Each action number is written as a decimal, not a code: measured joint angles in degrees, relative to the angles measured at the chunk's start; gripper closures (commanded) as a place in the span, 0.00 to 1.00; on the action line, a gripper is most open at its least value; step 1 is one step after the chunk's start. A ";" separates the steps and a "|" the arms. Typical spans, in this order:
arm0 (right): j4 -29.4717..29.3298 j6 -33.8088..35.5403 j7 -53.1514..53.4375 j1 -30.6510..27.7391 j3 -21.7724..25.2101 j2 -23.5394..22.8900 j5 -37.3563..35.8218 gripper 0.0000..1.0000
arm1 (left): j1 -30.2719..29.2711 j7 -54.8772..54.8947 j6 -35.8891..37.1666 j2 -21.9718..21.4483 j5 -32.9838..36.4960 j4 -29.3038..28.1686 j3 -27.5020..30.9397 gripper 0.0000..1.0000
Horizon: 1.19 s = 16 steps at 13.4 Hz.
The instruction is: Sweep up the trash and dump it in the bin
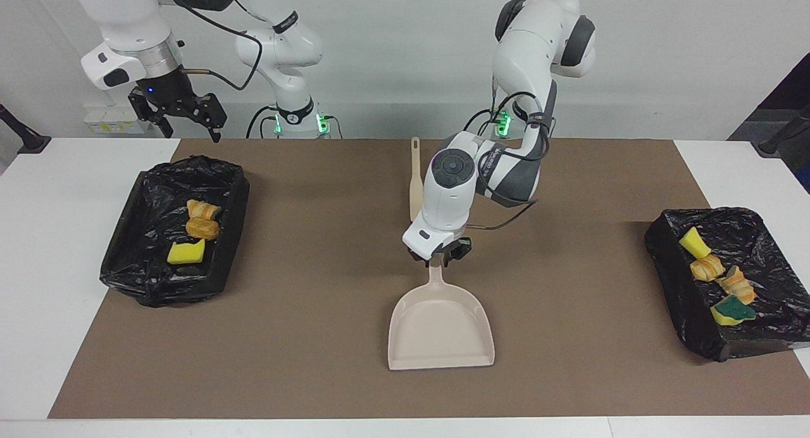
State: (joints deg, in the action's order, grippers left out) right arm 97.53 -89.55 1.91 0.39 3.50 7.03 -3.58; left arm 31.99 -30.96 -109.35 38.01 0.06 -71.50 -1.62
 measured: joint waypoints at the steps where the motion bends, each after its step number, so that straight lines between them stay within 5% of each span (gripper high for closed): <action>1: 0.47 -0.52 0.36 0.10 -0.17 0.19 0.00 0.00 | -0.82 2.44 0.19 -1.10 0.00 -0.22 0.23 0.00; 3: 1.26 -1.81 1.34 0.94 -0.36 0.51 -0.02 0.00 | -3.63 7.04 1.59 -6.79 0.01 -3.68 0.48 0.00; 9: -1.77 -1.57 1.55 0.58 -0.02 -2.82 0.00 0.00 | -14.80 24.28 2.24 -31.98 0.33 -28.36 1.04 0.00; 11: -1.86 -1.57 1.55 -0.15 0.06 -2.89 0.05 0.00 | -18.51 31.95 2.80 -37.42 0.33 -32.90 1.14 0.00; 13: -1.97 -1.57 1.55 -0.28 0.06 -2.89 0.11 0.00 | -22.03 35.55 3.43 -39.76 0.33 -33.42 1.21 0.00; 16: -2.11 -1.57 1.55 -0.27 0.03 -2.89 0.13 0.00 | -23.56 36.49 9.43 -38.78 0.33 -26.51 1.18 0.00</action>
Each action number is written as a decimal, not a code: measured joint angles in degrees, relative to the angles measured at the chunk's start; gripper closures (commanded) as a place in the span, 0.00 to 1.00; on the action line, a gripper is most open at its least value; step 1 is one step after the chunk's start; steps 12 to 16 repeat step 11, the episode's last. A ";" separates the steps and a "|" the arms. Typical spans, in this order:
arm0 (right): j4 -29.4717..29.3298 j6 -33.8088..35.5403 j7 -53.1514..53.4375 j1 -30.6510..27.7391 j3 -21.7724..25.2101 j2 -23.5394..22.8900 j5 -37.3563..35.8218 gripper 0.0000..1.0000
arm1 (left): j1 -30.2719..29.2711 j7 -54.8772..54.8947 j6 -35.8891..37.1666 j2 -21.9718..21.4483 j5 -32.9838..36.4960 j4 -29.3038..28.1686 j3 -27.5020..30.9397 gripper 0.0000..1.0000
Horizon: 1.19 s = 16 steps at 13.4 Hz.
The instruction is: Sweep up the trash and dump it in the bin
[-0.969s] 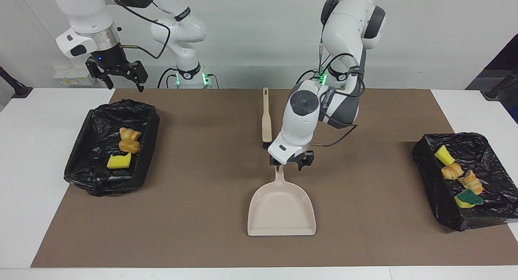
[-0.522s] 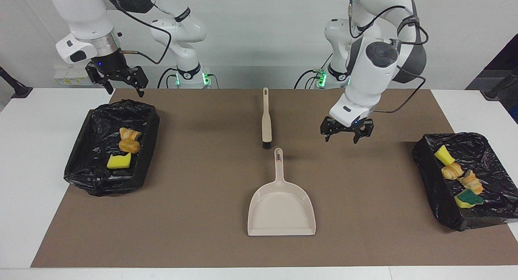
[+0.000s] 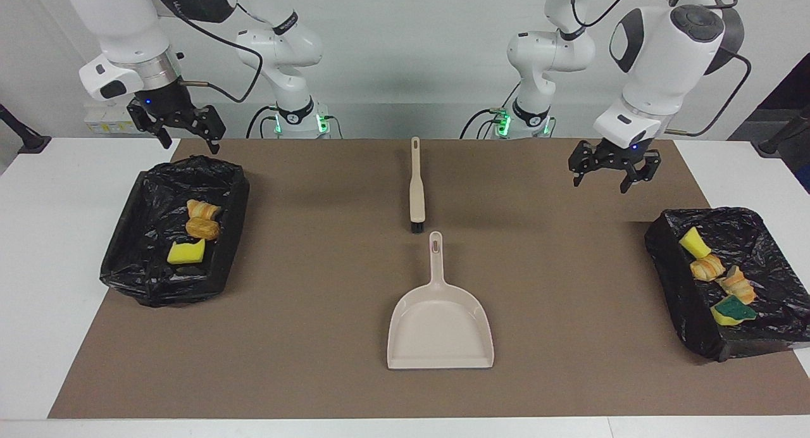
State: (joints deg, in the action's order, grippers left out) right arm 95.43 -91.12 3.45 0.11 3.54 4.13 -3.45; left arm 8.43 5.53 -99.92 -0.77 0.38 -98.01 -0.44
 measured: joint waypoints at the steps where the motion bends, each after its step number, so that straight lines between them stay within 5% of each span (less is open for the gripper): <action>1: -0.02 0.00 0.00 0.01 0.00 0.00 0.00 0.00 | -0.52 0.01 3.06 0.98 -0.03 3.43 0.01 0.00; 4: -0.02 0.01 0.00 0.41 -0.34 0.00 0.07 0.00 | -1.83 0.22 8.41 3.00 -0.05 10.01 0.12 0.00; 16: -0.21 3.41 0.00 1.13 -0.53 0.01 0.18 0.00 | -3.50 1.32 7.53 1.92 -0.12 7.86 0.23 0.00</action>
